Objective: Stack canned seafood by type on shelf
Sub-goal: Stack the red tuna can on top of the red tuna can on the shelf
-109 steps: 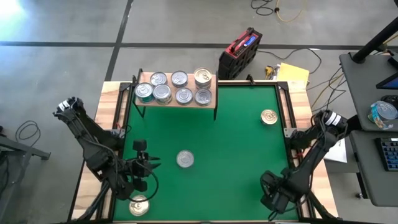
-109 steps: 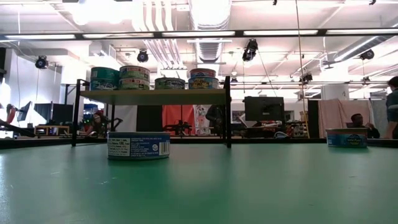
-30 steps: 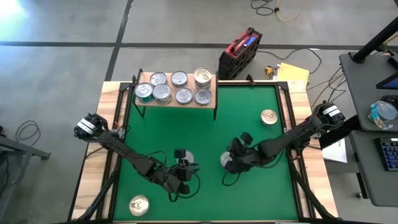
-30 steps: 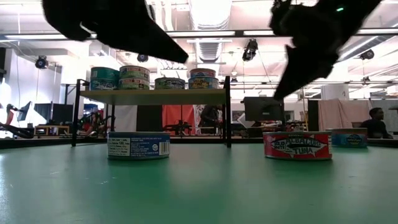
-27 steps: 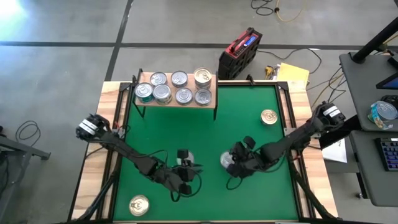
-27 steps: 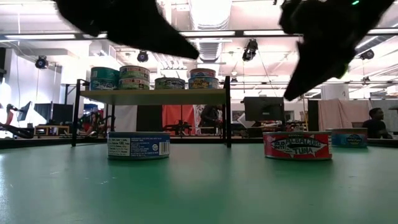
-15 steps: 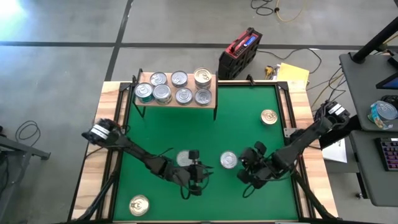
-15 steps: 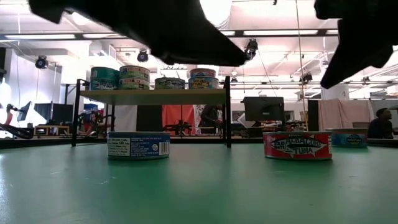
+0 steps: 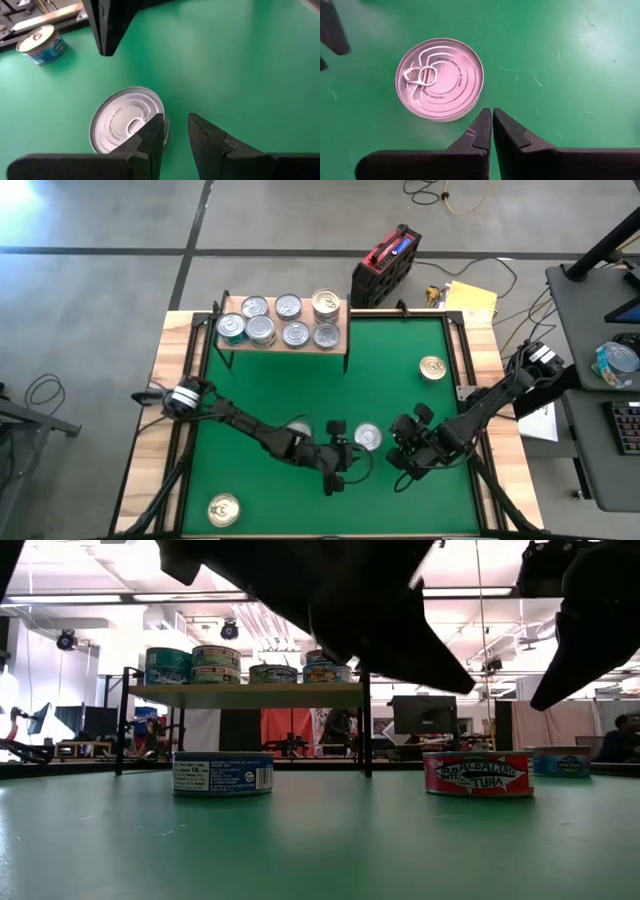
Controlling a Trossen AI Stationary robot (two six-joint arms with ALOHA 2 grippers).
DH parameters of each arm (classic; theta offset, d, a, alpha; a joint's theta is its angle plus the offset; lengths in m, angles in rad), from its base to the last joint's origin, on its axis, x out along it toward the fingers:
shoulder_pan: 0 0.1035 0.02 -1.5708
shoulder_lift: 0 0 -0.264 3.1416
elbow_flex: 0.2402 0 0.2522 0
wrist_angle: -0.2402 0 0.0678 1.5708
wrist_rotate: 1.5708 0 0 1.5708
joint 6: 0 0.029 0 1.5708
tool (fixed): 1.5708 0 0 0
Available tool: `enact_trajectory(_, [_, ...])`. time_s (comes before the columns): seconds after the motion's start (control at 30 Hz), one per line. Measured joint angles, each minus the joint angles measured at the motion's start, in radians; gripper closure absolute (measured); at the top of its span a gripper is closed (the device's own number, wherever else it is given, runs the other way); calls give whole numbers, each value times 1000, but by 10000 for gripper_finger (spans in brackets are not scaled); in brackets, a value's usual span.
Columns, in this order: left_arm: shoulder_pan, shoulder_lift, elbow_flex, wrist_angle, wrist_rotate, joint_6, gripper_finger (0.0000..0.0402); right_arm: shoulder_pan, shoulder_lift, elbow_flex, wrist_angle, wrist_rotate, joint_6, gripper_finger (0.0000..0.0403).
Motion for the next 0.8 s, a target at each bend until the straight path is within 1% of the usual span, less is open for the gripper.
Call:
enact_trajectory(0.13, [16, 14, 12, -5, 5, 2, 326, 0, 0, 0, -5, -8, 11, 394])
enact_trajectory(0.27, [23, 19, 8, -6, -8, 0, 326, 0, 0, 0, -9, -6, -72, 394])
enact_trajectory(0.5, [40, 58, 9, 42, -10, 3, 326, 0, 0, 0, -1, 105, -15, 394])
enact_trajectory(0.63, [51, 73, 16, 37, -20, 5, 326, 0, 0, 0, 2, 97, 1, 394])
enact_trajectory(0.8, [75, 78, 25, 26, -65, -15, 326, 0, 1, -3, 4, 96, 1, 394])
